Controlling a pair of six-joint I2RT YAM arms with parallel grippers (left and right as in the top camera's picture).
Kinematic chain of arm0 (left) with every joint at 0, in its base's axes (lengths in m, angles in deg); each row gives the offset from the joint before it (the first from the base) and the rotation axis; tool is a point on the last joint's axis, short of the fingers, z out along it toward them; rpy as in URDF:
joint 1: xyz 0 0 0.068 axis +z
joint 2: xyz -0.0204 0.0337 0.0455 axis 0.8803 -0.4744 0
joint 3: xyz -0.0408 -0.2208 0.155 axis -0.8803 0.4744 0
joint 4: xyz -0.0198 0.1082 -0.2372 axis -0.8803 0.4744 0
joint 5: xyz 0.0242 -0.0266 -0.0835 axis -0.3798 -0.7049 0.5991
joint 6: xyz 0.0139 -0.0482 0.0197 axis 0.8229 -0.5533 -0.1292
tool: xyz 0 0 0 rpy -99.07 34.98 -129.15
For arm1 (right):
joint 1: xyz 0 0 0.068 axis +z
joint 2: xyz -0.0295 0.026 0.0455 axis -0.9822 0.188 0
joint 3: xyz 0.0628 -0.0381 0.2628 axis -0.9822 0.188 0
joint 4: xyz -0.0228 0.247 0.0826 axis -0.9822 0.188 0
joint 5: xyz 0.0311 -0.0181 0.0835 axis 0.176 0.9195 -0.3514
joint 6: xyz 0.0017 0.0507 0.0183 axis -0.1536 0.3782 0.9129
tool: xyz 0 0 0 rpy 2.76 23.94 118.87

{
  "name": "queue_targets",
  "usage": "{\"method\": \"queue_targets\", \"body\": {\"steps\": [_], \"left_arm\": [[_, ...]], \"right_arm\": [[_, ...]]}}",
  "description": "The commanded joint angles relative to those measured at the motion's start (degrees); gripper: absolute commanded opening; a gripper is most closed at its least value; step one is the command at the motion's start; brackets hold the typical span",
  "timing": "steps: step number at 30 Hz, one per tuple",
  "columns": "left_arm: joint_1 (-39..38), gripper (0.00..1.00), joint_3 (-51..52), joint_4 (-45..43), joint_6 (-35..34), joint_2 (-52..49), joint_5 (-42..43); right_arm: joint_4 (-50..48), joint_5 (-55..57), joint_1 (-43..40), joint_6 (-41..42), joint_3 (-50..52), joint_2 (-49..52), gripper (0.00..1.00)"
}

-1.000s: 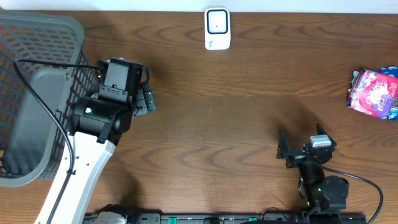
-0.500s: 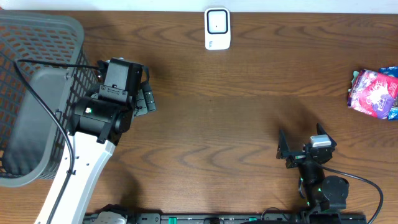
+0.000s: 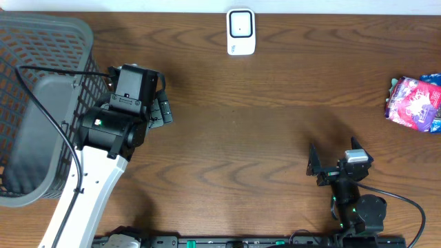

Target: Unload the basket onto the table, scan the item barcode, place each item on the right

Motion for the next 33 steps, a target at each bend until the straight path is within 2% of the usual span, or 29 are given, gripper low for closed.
{"method": "queue_targets", "body": {"steps": [1, 33], "left_arm": [[0.24, 0.98, 0.13, 0.20, -0.28, -0.20, -0.74], [0.24, 0.98, 0.13, 0.22, -0.28, -0.20, -0.74]], "right_arm": [[0.44, 0.94, 0.48, 1.79, 0.15, -0.42, 0.99], [0.20, 0.70, 0.44, 2.38, 0.15, -0.37, 0.99]]}}
